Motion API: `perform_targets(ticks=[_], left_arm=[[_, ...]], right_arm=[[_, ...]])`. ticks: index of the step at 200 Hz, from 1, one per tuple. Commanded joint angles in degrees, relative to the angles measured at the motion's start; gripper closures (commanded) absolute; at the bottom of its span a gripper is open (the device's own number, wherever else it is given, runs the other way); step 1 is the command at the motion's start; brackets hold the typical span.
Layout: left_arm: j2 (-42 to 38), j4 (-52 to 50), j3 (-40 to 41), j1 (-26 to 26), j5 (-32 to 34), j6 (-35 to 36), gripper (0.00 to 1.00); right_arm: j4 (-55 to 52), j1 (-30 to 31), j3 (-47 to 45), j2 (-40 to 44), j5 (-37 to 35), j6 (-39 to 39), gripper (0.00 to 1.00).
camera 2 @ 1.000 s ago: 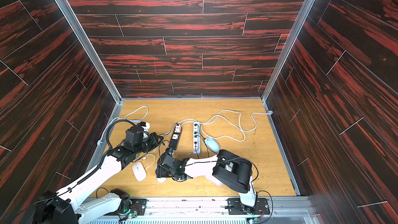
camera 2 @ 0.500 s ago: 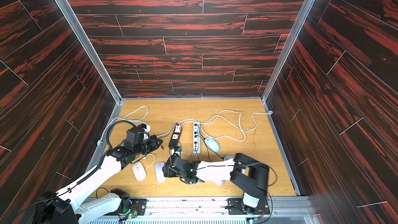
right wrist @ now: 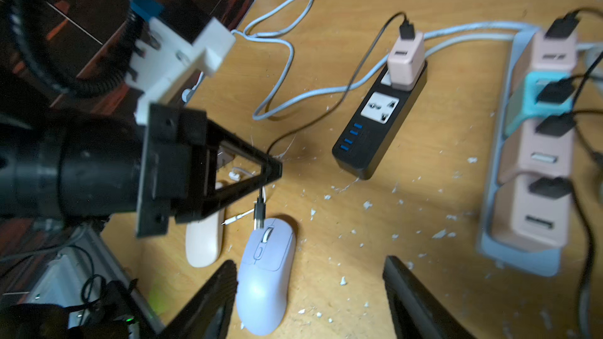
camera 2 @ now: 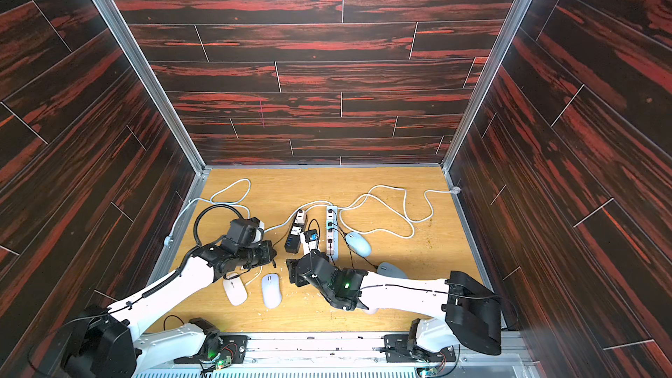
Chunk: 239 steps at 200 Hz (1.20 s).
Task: Unplug the wireless mouse
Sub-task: Place the power cord at the center of the board, then remove the plug from the socket.
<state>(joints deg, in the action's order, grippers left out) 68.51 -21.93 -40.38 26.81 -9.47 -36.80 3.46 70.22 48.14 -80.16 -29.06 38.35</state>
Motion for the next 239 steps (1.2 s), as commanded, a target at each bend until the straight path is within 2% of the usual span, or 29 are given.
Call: perform_targets(ticks=[1,28,45,66,99,125,147,179,206,239], left_arm=[[2.1,-4.3,-3.0,1.1,5.4,3.1,0.74],[4.2,-6.1,-7.3,1.7,9.8,5.3,0.51],[5.6,-6.6,-10.7,1.7,12.1,6.8,0.31],[9.3,-6.9,-15.4,1.8,13.5,8.4,0.21],[17.3,-8.4,-23.9,3.7,17.7,10.1,0.21],[23.5,-9.2,-30.0,4.5,18.9,11.4,0.22],[28.1,-10.2,-34.6,4.7,20.2,12.3,0.22],[34.4,-12.9,-40.5,4.6,21.4,13.3,0.25],[39.4,-14.8,-45.0,4.7,21.0,13.8,0.35],[44.0,-15.8,-48.5,4.6,20.3,14.4,0.4]], right_arm=[[-4.0,-3.3,2.6,1.9,3.4,-6.9,0.25],[-4.2,-7.7,1.6,4.9,10.2,-8.1,0.24],[-3.5,-11.5,0.6,7.2,16.2,-8.5,0.23],[-3.5,-16.6,-0.2,9.7,23.9,-8.2,0.23],[-0.7,-26.3,-3.2,14.0,38.1,-4.8,0.23],[1.8,-33.2,-6.5,17.2,44.6,-1.3,0.24],[-0.1,-35.5,-7.8,19.1,44.5,-1.6,0.24],[-2.1,-35.7,-9.5,20.8,43.9,-2.1,0.25],[-2.5,-35.7,-11.2,21.8,43.8,-1.6,0.26],[-3.3,-35.7,-12.0,22.5,43.6,-1.7,0.27]])
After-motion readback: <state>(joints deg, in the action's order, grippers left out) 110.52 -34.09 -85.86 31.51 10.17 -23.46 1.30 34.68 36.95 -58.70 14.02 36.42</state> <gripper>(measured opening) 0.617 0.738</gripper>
